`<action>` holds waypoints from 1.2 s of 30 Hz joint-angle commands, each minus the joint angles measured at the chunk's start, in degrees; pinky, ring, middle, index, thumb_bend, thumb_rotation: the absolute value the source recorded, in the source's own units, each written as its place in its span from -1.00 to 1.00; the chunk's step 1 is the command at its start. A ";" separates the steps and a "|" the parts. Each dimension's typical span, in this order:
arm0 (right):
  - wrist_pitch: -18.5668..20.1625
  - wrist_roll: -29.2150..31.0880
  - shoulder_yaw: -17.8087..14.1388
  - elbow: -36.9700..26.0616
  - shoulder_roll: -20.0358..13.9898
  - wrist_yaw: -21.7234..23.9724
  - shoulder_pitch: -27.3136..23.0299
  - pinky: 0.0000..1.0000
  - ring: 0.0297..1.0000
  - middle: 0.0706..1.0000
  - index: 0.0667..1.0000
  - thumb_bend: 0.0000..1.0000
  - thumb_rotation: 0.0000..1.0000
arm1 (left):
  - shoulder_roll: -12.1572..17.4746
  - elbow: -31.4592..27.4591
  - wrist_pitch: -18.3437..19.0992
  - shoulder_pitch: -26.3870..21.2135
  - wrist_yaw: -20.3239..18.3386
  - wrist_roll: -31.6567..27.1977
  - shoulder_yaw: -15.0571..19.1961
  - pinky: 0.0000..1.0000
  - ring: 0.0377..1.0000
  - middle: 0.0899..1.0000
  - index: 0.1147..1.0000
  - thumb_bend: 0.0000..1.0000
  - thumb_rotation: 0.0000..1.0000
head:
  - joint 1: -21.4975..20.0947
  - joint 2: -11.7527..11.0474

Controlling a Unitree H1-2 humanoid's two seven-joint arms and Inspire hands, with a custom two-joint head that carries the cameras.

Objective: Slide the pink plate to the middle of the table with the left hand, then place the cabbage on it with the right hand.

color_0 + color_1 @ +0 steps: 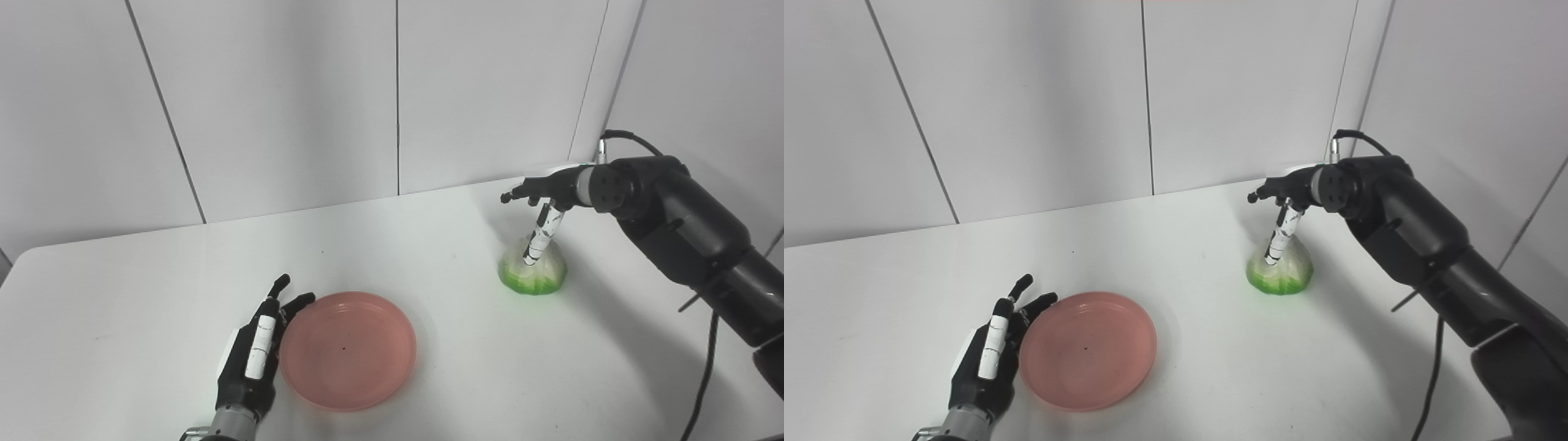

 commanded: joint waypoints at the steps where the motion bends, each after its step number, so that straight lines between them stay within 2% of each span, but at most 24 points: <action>1: -2.07 -1.24 -0.50 0.12 -0.75 -2.40 -2.64 0.48 0.75 0.81 0.77 1.00 -0.42 | 0.26 0.75 2.92 1.56 -0.28 0.53 -0.59 1.00 0.79 0.51 0.83 0.76 0.70 | 0.01 0.06; 4: -1.90 -1.32 -0.25 1.83 -0.10 -2.59 -2.36 0.53 0.77 0.83 0.77 1.00 -0.42 | 0.22 0.64 3.09 1.54 -0.25 0.44 -0.58 1.00 0.79 0.50 0.83 0.76 0.69 | 0.11 0.12; 5: -1.39 -0.92 -0.47 2.29 0.19 -2.43 -2.19 0.49 0.77 0.84 0.78 1.00 -0.43 | 0.26 0.55 3.16 1.55 -0.23 0.54 -0.64 1.00 0.79 0.50 0.83 0.77 0.69 | 0.11 0.12; 6: -0.83 -0.57 -0.69 2.70 0.47 -2.22 -2.05 0.37 0.75 0.86 0.78 1.00 -0.48 | 0.28 0.43 3.26 1.57 -0.21 0.58 -0.68 1.00 0.78 0.50 0.83 0.77 0.70 | 0.11 0.12; 11: -0.17 -0.11 -0.44 4.66 1.40 -1.69 -1.74 0.22 0.63 0.84 0.79 1.00 -0.49 | 0.47 0.28 3.50 1.57 -0.36 0.51 -0.83 1.00 0.79 0.51 0.84 0.77 0.72 | 0.11 0.12; 17: -0.62 -0.04 0.10 6.18 2.48 -1.68 -0.96 0.24 0.57 0.80 0.79 1.00 -0.45 | 0.75 -0.13 3.88 1.71 -0.16 0.81 -1.20 1.00 0.77 0.50 0.85 0.76 0.73 | 0.28 0.37; 24: 0.96 -0.23 1.33 7.05 3.07 1.27 -1.58 0.32 0.74 0.91 0.79 1.00 -0.41 | 0.86 -0.64 4.48 1.72 0.04 1.00 -1.36 0.96 0.76 0.50 0.85 0.75 0.73 | 0.30 0.45; 26: 1.81 -0.47 1.56 7.41 3.28 1.94 -1.64 0.42 0.84 0.97 0.80 1.00 -0.46 | 0.97 -0.78 4.46 1.71 0.09 1.34 -1.53 0.93 0.75 0.51 0.85 0.74 0.75 | 0.30 0.45; 30: 2.72 -1.06 1.97 7.94 3.51 2.09 -1.17 0.48 0.80 0.91 0.81 1.00 -0.51 | 1.16 -0.67 4.21 1.66 -0.05 1.48 -1.61 0.92 0.74 0.51 0.85 0.72 0.75 | 0.39 0.54; 36: 3.65 -2.61 2.41 7.18 3.79 1.17 -0.10 0.46 0.81 0.88 0.79 1.00 -0.62 | 1.30 -1.04 4.66 1.77 -0.27 1.48 -1.56 0.90 0.74 0.51 0.85 0.73 0.74 | 0.28 0.77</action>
